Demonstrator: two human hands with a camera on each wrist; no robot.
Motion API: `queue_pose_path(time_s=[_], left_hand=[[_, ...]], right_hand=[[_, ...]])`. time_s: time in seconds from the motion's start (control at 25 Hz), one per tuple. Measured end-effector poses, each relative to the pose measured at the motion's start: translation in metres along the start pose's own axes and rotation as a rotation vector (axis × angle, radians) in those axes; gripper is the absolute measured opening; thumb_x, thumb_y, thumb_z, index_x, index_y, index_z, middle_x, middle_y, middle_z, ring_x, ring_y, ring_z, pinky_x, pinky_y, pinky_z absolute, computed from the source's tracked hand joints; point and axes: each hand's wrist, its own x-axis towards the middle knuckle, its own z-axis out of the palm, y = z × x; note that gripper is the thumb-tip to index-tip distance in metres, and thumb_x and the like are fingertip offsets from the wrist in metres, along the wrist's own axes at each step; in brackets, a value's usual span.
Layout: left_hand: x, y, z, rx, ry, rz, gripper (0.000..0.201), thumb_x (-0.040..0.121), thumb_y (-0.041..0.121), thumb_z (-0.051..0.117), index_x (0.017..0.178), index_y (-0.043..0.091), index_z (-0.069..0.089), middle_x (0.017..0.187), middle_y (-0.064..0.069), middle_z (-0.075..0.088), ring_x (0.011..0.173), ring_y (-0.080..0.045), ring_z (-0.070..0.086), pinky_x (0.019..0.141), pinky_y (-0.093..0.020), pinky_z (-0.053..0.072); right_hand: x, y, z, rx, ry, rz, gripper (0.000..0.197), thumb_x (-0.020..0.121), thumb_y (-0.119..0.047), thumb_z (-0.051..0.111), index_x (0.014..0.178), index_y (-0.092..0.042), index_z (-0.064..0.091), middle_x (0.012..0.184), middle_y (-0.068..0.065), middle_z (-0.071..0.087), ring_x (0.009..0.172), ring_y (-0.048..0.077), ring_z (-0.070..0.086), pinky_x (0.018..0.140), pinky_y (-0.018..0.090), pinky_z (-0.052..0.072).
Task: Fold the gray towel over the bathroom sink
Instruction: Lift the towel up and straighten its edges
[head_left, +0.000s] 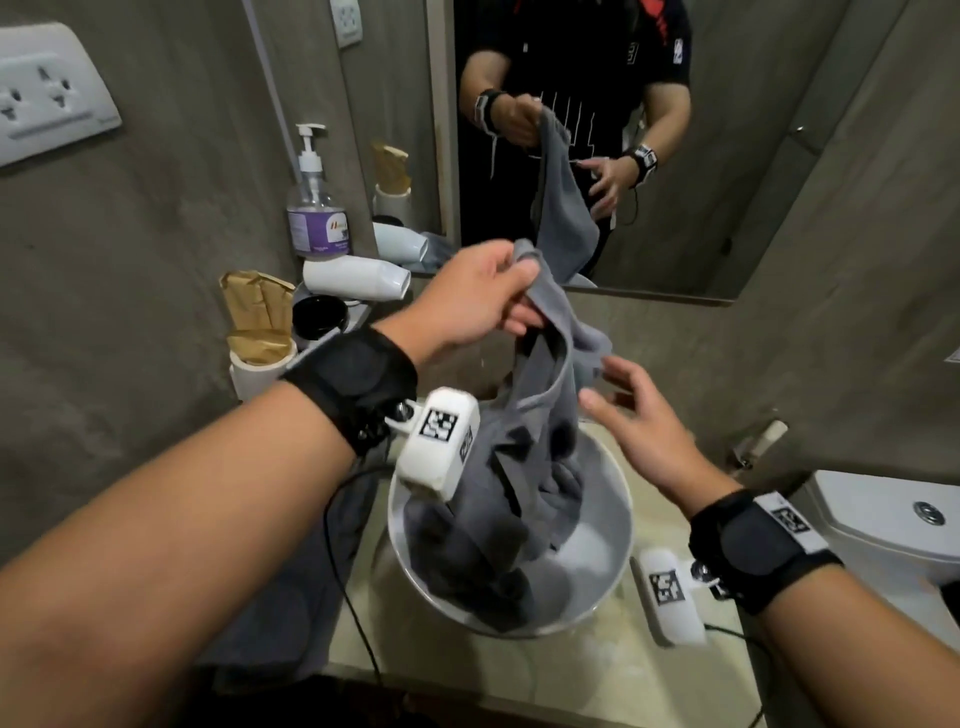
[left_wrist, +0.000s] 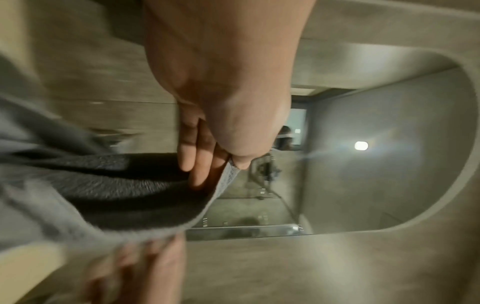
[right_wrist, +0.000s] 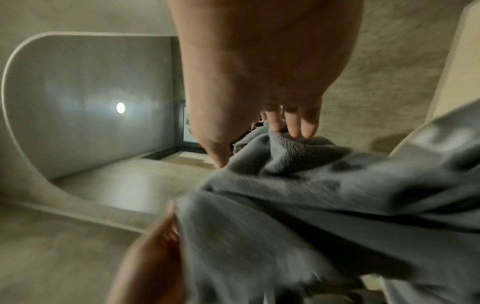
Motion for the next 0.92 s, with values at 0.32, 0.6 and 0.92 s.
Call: queue_pose_path(time_s=[0.32, 0.6, 0.92], left_hand=[[-0.015, -0.024, 0.012, -0.006, -0.079, -0.167, 0.015, 0.106, 0.011, 0.044, 0.099, 0.006, 0.056, 0.101, -0.015, 0.069, 0.080, -0.017, 0.070, 0.068, -0.022, 0.054], [-0.068, -0.107, 0.023, 0.342, -0.322, -0.132, 0.061, 0.065, 0.046, 0.090, 0.115, 0.030, 0.060, 0.109, 0.009, 0.067, 0.084, -0.008, 0.065, 0.073, -0.020, 0.053], [-0.044, -0.091, 0.024, 0.501, -0.088, 0.030, 0.014, 0.099, 0.021, 0.058, 0.091, 0.014, 0.067, 0.087, -0.001, 0.071, 0.082, -0.018, 0.064, 0.079, -0.042, 0.052]], right_hand=[[-0.005, -0.005, 0.032, -0.010, 0.066, -0.069, 0.022, 0.096, -0.036, 0.064, 0.093, -0.015, 0.072, 0.088, -0.003, 0.077, 0.080, 0.012, 0.070, 0.072, 0.040, 0.057], [0.001, -0.003, 0.018, 0.431, -0.001, 0.126, 0.052, 0.099, -0.011, 0.056, 0.142, -0.033, 0.037, 0.085, 0.004, 0.075, 0.080, 0.015, 0.071, 0.071, 0.030, 0.056], [-0.005, -0.033, -0.006, 0.257, -0.166, -0.084, 0.049, 0.080, 0.004, 0.057, 0.123, -0.017, 0.067, 0.116, 0.006, 0.074, 0.091, 0.008, 0.069, 0.071, 0.016, 0.052]])
